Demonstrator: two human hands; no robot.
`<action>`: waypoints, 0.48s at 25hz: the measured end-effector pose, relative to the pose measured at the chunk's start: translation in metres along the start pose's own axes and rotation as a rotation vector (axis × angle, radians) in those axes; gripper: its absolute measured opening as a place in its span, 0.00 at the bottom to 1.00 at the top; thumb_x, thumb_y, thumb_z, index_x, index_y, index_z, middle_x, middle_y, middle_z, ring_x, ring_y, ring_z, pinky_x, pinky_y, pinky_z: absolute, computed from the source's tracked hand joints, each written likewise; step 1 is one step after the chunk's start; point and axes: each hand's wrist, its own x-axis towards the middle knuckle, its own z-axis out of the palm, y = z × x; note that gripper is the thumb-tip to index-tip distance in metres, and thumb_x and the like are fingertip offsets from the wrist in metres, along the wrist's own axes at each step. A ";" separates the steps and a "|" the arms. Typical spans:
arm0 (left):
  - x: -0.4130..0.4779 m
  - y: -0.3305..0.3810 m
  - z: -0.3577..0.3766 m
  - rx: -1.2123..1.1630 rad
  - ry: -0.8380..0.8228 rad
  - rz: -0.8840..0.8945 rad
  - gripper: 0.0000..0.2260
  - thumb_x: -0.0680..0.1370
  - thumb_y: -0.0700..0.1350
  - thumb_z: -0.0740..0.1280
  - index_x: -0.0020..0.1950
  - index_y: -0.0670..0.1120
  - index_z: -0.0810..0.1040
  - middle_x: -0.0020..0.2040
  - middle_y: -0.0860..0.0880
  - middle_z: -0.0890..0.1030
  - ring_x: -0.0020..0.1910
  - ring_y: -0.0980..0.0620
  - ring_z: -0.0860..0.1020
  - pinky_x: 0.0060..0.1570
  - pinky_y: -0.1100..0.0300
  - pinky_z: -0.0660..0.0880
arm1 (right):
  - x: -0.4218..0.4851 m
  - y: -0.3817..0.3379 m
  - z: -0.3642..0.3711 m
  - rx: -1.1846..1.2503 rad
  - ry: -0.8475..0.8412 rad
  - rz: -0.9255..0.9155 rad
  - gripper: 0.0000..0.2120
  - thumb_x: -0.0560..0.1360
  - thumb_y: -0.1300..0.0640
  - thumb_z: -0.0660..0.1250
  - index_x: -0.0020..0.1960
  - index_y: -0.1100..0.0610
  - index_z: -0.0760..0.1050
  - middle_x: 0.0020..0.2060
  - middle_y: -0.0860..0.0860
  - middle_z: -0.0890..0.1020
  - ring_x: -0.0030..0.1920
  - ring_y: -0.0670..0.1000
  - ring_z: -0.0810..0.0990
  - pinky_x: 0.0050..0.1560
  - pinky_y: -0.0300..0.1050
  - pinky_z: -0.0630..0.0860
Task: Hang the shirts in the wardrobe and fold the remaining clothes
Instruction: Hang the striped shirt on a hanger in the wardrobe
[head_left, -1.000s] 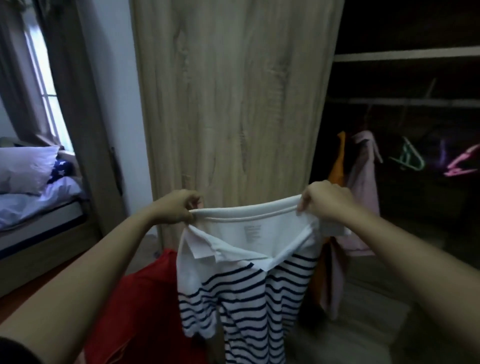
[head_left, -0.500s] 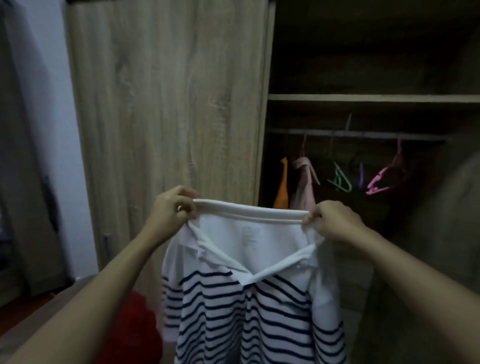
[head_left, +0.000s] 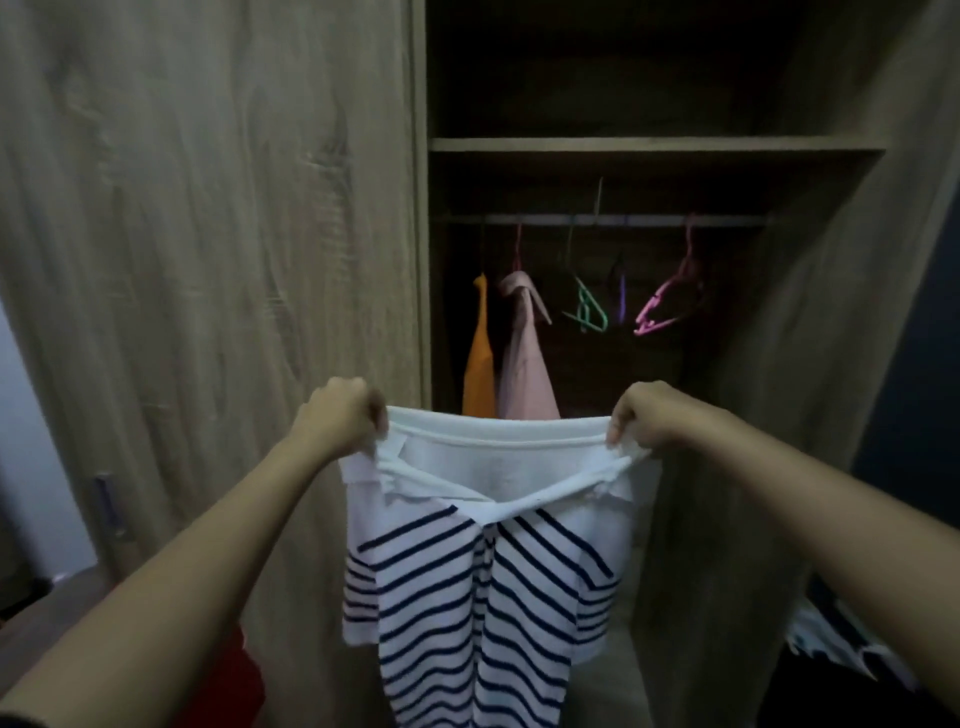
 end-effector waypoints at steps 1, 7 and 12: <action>0.006 0.005 -0.002 -0.050 0.066 -0.028 0.08 0.71 0.41 0.68 0.35 0.54 0.77 0.43 0.50 0.80 0.43 0.48 0.80 0.45 0.50 0.79 | 0.002 0.009 0.002 -0.017 0.013 0.015 0.12 0.73 0.68 0.65 0.51 0.56 0.82 0.58 0.56 0.76 0.49 0.55 0.78 0.41 0.41 0.78; 0.026 0.057 0.029 -0.032 0.083 -0.110 0.06 0.74 0.43 0.63 0.41 0.47 0.79 0.43 0.46 0.80 0.41 0.45 0.78 0.45 0.49 0.78 | 0.019 0.055 -0.005 -0.009 -0.168 -0.008 0.18 0.69 0.71 0.64 0.50 0.54 0.82 0.46 0.53 0.80 0.36 0.48 0.77 0.28 0.34 0.72; 0.053 0.109 -0.003 -0.371 0.060 0.056 0.12 0.69 0.33 0.64 0.36 0.47 0.83 0.44 0.51 0.78 0.43 0.53 0.76 0.41 0.60 0.73 | 0.046 0.086 -0.075 0.216 -0.045 -0.123 0.21 0.69 0.71 0.58 0.51 0.53 0.83 0.44 0.60 0.83 0.33 0.50 0.77 0.31 0.38 0.76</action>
